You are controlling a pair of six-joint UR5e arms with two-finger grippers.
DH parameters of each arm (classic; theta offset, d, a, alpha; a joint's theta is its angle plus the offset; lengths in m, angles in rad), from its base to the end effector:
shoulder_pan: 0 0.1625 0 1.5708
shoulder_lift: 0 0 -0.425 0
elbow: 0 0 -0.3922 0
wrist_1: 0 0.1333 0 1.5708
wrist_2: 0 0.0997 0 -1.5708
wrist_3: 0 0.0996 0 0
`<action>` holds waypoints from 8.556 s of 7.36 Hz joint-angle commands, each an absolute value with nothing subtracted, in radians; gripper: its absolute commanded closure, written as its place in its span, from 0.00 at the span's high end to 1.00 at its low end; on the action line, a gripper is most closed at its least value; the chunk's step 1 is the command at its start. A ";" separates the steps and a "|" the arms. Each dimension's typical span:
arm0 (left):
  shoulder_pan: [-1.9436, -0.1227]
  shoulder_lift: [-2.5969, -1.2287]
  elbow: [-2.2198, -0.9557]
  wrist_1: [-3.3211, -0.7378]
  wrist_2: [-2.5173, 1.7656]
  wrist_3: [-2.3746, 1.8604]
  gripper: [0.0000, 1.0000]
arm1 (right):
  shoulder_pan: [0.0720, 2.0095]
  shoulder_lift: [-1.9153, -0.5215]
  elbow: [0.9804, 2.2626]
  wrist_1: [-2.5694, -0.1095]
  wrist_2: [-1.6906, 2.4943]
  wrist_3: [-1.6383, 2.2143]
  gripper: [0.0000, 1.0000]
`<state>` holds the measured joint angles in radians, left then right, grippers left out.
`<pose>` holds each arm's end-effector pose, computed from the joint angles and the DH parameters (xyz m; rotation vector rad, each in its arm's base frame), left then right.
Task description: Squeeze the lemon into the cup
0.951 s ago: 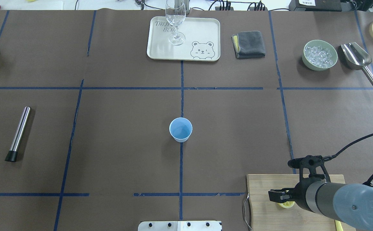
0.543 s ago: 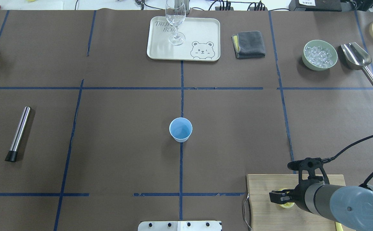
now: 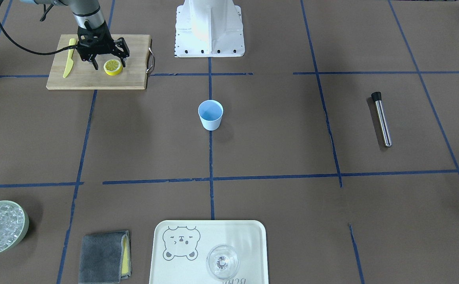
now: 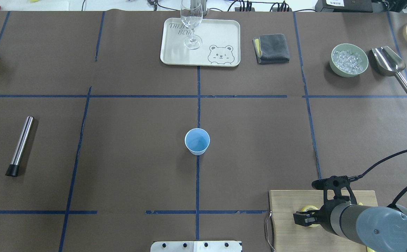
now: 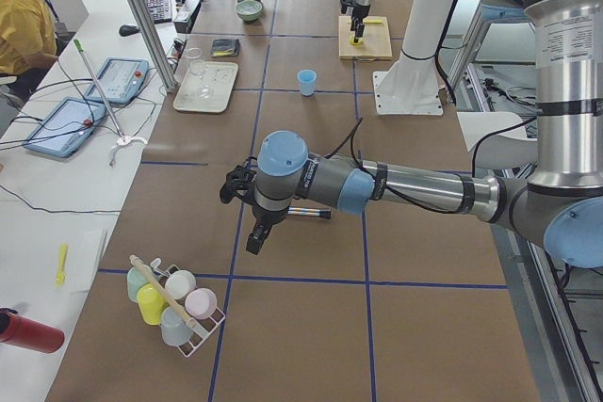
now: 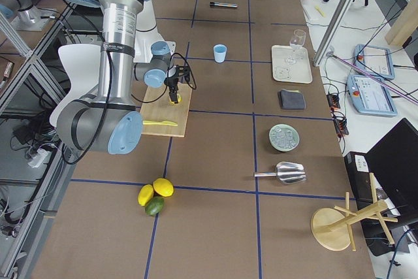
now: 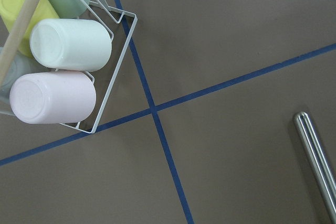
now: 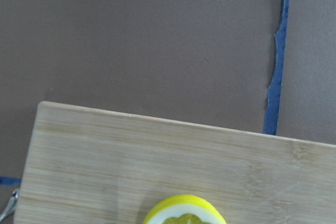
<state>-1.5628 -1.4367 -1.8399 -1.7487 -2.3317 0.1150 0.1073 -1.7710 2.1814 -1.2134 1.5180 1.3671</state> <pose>-0.0610 -0.4494 0.5688 0.3382 0.7389 0.2352 -0.3987 -0.1823 0.4248 0.1685 -0.7507 -0.0713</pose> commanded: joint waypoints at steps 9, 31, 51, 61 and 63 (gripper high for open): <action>-1.565 -1.436 -1.842 -1.747 -2.332 0.115 1.00 | 0.104 -1.718 2.135 -1.213 1.516 1.368 0.76; -1.563 -1.436 -1.824 -1.746 -2.332 0.115 1.00 | 0.460 -0.913 2.012 -1.921 1.756 1.345 0.00; -1.555 -1.453 -1.770 -1.752 -2.335 0.112 1.00 | 0.501 -0.724 1.733 -1.884 1.770 1.177 1.00; -1.552 -1.527 -1.728 -2.202 -2.273 0.104 1.00 | 1.144 -1.469 1.888 -1.699 2.104 0.302 1.00; -1.459 -1.558 -1.709 -2.249 -2.283 -0.132 1.00 | 1.292 -1.567 1.888 -1.695 2.175 0.138 1.00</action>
